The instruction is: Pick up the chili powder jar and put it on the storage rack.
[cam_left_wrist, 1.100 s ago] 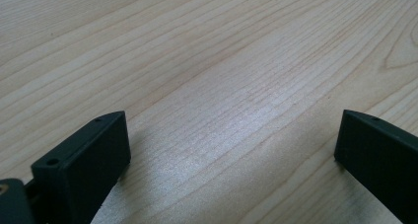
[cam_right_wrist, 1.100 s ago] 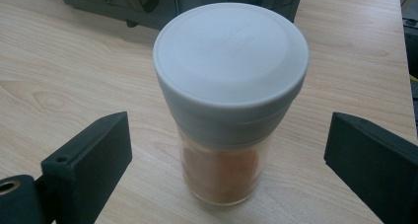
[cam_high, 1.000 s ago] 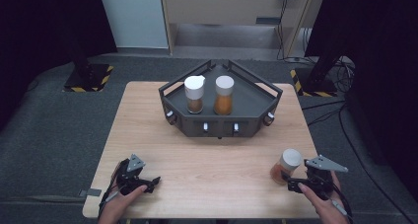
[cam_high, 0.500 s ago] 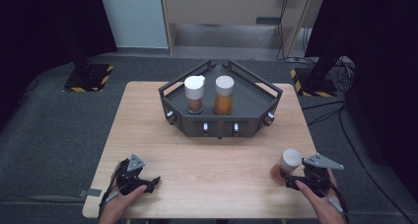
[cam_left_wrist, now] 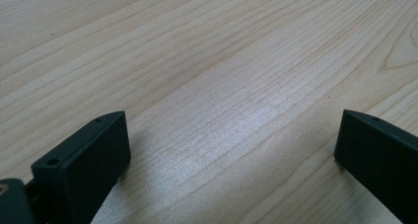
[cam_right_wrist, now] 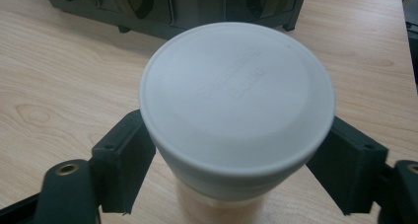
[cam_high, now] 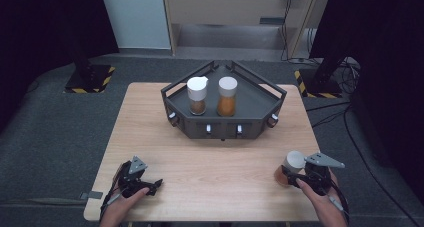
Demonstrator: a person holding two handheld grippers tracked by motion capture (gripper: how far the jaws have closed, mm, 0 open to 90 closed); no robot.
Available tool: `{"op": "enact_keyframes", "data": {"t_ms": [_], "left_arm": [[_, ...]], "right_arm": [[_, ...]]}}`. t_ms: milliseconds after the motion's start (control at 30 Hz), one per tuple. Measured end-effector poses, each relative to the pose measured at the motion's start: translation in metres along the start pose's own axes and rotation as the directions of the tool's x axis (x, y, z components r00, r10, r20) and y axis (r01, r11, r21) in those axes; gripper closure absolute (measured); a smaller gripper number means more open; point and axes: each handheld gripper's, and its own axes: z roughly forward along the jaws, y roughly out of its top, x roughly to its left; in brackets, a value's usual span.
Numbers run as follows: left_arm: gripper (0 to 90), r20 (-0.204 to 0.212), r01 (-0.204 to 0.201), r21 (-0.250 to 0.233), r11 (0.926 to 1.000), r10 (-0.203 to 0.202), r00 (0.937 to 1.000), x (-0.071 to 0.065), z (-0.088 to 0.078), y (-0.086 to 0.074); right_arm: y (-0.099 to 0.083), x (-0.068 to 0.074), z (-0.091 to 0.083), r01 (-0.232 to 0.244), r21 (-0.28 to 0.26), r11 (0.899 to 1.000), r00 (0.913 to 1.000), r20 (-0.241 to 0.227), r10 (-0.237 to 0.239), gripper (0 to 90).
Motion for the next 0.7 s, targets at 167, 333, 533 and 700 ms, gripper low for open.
{"op": "enact_keyframes", "data": {"t_ms": [167,333,533,700], "left_arm": [[0.0,0.0,-0.001,0.001,1.0,0.001,1.0,0.0,0.0,0.0],[0.0,0.0,-0.002,0.002,1.0,0.002,1.0,0.0,0.0,0.0],[0.0,0.0,-0.001,0.001,1.0,0.001,1.0,0.0,0.0,0.0],[0.0,0.0,0.001,0.0,1.0,-0.001,1.0,0.0,0.0,0.0]], "right_arm": [[0.0,0.002,0.0,0.007,-0.009,1.0,0.9999,0.009,-0.007,31.7],[0.003,0.005,-0.001,0.008,-0.001,1.0,0.9998,0.016,-0.008,34.0],[0.007,0.008,-0.003,0.01,0.011,1.0,0.9996,0.025,-0.011,34.2],[0.013,0.009,-0.007,0.019,0.002,1.0,0.9996,0.02,-0.02,34.2]]}}
